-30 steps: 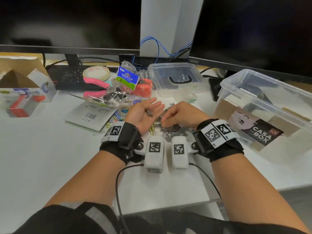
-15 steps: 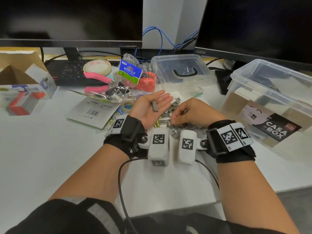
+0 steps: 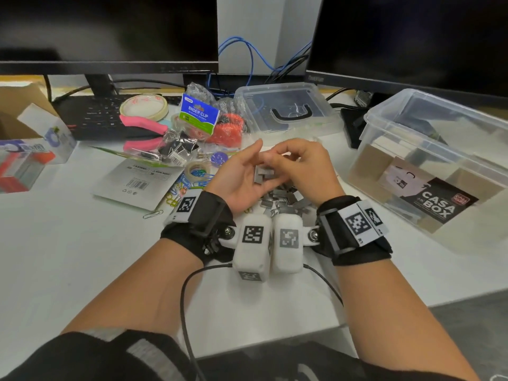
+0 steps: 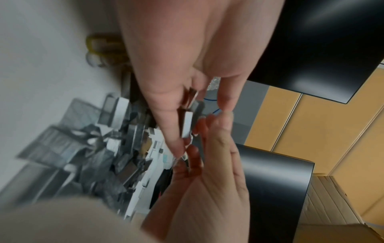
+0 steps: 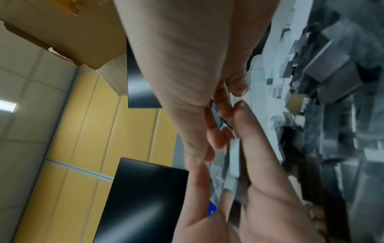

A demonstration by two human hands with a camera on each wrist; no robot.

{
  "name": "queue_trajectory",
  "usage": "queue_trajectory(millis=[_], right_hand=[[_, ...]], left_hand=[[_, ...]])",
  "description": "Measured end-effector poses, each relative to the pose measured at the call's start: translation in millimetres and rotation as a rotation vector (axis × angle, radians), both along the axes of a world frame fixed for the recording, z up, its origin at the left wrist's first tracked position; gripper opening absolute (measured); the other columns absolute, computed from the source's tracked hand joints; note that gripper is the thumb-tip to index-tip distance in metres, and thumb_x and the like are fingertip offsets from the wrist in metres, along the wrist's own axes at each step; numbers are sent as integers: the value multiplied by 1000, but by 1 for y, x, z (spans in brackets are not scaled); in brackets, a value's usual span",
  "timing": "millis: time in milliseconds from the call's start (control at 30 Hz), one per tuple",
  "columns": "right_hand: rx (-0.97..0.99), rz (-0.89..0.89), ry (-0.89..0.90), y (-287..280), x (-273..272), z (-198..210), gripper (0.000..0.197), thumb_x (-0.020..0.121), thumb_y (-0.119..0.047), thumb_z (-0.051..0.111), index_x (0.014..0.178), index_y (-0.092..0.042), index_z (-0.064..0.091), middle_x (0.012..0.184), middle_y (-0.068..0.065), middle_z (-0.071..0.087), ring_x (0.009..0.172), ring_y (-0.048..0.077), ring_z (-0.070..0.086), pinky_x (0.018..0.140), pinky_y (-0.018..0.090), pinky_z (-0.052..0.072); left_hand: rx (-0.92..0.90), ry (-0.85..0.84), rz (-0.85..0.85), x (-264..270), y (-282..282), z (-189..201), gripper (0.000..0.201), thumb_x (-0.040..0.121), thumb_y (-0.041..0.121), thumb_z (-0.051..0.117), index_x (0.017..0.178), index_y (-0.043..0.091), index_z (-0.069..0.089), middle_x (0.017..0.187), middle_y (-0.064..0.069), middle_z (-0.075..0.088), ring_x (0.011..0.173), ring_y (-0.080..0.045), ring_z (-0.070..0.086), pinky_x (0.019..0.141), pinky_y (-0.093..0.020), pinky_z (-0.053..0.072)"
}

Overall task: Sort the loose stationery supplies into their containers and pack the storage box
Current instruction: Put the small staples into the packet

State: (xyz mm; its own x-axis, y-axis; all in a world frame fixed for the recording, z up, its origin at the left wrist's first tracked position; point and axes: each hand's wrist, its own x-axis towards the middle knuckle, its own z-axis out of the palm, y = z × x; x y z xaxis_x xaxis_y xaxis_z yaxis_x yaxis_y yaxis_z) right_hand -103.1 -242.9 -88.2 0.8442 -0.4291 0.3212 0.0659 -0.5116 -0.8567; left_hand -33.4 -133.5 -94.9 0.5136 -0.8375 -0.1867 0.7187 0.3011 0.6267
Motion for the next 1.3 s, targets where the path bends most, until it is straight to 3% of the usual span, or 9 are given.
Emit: queue_trajectory(millis=[100, 267, 433, 533, 700, 967, 1100, 1167, 1300], right_hand=[[67, -185, -64, -11, -8, 1, 14, 88, -28, 63, 82, -18, 72, 84, -7, 67, 81, 4, 60, 74, 17, 44], [222, -412, -15, -30, -32, -12, 21, 87, -2, 54, 94, -17, 68, 77, -10, 59, 75, 4, 54, 75, 18, 43], [142, -430, 140, -37, -41, -17, 35, 83, 7, 45, 87, -22, 65, 87, -1, 62, 85, 13, 56, 79, 26, 44], [65, -383, 254, -36, -42, -18, 30, 83, 2, 49, 88, -24, 65, 89, 2, 65, 82, 17, 57, 79, 33, 48], [30, -360, 339, -38, -45, -16, 23, 82, -6, 56, 96, -20, 68, 87, 3, 66, 66, 13, 55, 67, 26, 49], [24, -355, 325, -42, -44, -18, 17, 82, -8, 69, 97, -15, 69, 78, 2, 63, 62, 11, 58, 56, 16, 48], [4, -357, 274, -41, -41, -17, 17, 82, -11, 69, 97, -19, 67, 87, 11, 67, 79, 22, 64, 78, 37, 55], [7, -327, 305, -39, -41, -18, 20, 82, -14, 70, 101, -19, 66, 91, 10, 68, 83, 22, 66, 79, 39, 55], [22, -255, 344, -37, -43, -16, 31, 77, -22, 76, 106, -19, 64, 85, 4, 67, 74, 15, 63, 66, 27, 55]], left_hand=[[-18, 23, -2, -6, -2, 0, 27, 90, 2, 48, 114, -10, 55, 114, -24, 62, 108, -33, 62, 89, -37, 53], [-4, 23, -24, -15, -4, 1, 29, 92, -14, 33, 114, -11, 51, 112, -28, 59, 102, -37, 61, 89, -35, 52], [-10, 49, 24, -16, -4, 1, 27, 96, -8, 32, 116, -11, 49, 109, -29, 59, 110, -36, 57, 84, -34, 54], [-19, 88, 57, -17, -4, 2, 28, 97, -3, 38, 121, -12, 48, 104, -30, 61, 100, -39, 62, 78, -37, 57], [0, 129, 56, -16, -4, 2, 25, 97, 9, 43, 114, -8, 51, 93, -29, 66, 90, -40, 63, 73, -39, 58], [23, 81, 21, -13, -4, -1, 19, 92, 2, 47, 107, -7, 55, 104, -28, 62, 99, -38, 62, 81, -40, 55], [44, 77, 24, -11, -5, -2, 20, 95, 6, 46, 104, -9, 56, 104, -27, 62, 96, -39, 62, 87, -40, 52], [50, 80, 29, -11, -6, -3, 20, 96, 7, 45, 104, -8, 55, 105, -27, 61, 96, -39, 61, 87, -39, 50], [52, 75, 28, -10, -5, -3, 20, 96, 7, 44, 104, -8, 55, 104, -26, 61, 93, -37, 63, 91, -39, 50]])
